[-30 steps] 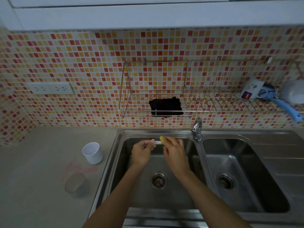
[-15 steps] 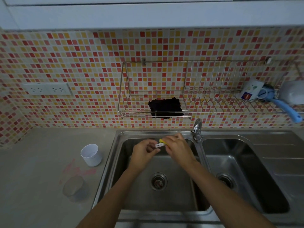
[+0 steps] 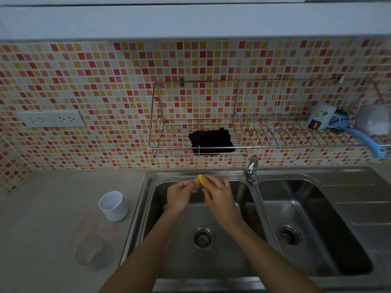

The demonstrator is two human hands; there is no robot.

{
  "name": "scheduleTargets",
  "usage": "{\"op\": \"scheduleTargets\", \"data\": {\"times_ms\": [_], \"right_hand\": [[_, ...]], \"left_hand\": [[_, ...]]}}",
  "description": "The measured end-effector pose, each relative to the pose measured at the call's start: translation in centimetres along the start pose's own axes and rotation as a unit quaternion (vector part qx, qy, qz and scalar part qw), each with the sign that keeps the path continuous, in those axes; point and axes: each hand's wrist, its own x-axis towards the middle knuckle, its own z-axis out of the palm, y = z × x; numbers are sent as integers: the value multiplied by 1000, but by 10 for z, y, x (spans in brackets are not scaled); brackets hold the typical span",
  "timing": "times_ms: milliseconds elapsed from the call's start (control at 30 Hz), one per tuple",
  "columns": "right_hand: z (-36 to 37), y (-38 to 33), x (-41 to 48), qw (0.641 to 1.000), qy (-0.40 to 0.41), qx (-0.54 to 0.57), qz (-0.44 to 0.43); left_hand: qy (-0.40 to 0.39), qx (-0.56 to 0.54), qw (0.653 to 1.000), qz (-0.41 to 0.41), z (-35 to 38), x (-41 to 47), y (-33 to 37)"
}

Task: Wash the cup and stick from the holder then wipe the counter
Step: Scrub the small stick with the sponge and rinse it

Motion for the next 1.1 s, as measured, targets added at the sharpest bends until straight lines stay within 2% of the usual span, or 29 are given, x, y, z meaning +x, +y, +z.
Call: {"op": "scheduleTargets", "data": {"times_ms": [133, 300, 400, 467, 567, 633, 700, 800, 933, 1100], "right_hand": [[3, 24, 7, 996, 13, -19, 87], [15, 14, -9, 999, 22, -48, -11], [18, 34, -10, 998, 29, -29, 57], [22, 41, -15, 997, 30, -32, 66], [25, 51, -28, 999, 12, -46, 20], [24, 81, -33, 996, 13, -24, 80], [16, 118, -32, 983, 20, -7, 180], [5, 171, -16, 959, 10, -4, 284], [8, 218, 12, 945, -36, 36, 322], [19, 235, 28, 943, -81, 61, 318]], "left_hand": [[17, -21, 999, -48, 5, 2, -2], [25, -18, 996, -83, 16, 8, -7], [36, -9, 995, -96, 24, 9, -13], [37, 3, 995, -94, 31, 10, -15], [24, 68, 995, -67, 41, 13, -23], [11, 127, 991, -38, 48, 14, -28], [-5, 205, 978, 18, 57, 16, -32], [-76, 280, 954, 79, 81, 21, -32], [-128, 346, 922, 115, 123, 32, -34], [-89, 389, 907, 130, 159, 38, -37]]}}
